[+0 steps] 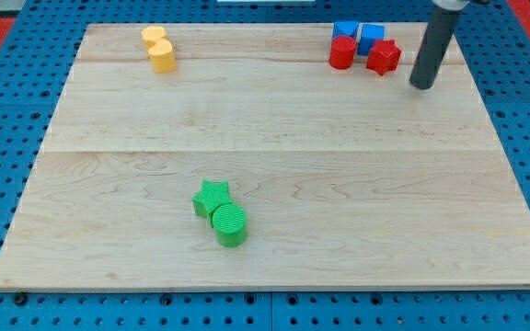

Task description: Move your arm to the top right

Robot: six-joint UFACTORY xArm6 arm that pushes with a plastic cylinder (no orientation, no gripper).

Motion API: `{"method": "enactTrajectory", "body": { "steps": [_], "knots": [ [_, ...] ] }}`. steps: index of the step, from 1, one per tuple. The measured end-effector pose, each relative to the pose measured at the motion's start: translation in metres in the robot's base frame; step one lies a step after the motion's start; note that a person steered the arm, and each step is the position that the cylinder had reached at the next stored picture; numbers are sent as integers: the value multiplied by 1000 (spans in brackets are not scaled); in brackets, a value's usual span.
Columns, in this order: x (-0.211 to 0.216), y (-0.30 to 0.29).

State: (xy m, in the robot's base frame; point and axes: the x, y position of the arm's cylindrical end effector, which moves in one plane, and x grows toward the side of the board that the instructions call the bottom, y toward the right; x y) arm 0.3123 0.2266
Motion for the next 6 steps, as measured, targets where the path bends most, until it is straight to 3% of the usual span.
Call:
{"method": "enactTrajectory", "body": {
  "steps": [1,3,4,6],
  "knots": [
    [-41,2],
    [-50,-48],
    [-61,-2],
    [-97,-16]
  ]
}}
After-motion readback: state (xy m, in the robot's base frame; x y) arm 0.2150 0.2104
